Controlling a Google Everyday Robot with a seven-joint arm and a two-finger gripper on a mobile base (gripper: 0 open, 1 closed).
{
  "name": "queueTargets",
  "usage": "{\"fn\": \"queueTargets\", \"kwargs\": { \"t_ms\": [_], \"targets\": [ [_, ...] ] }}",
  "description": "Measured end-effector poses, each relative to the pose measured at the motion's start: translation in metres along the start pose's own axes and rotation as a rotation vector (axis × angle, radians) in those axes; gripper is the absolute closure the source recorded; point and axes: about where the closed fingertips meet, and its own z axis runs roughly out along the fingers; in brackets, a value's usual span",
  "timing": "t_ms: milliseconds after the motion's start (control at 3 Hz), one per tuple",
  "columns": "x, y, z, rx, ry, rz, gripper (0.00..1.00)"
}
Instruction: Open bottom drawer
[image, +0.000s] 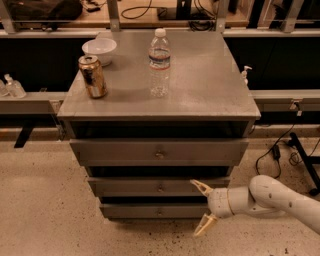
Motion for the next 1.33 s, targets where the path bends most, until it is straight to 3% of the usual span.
{"fn": "queueTargets", "kwargs": {
  "t_ms": [333, 667, 1000, 1333],
  "targets": [
    [0.059, 0.021, 0.038, -0.139, 0.062, -0.010, 0.00],
    [0.059, 0.021, 0.038, -0.140, 0.061, -0.010, 0.00],
    [0.094, 0.016, 0.047, -0.132, 0.065, 0.025, 0.00],
    [0.152, 0.014, 0.063, -0.114, 0.081, 0.028, 0.00]
  ]
}}
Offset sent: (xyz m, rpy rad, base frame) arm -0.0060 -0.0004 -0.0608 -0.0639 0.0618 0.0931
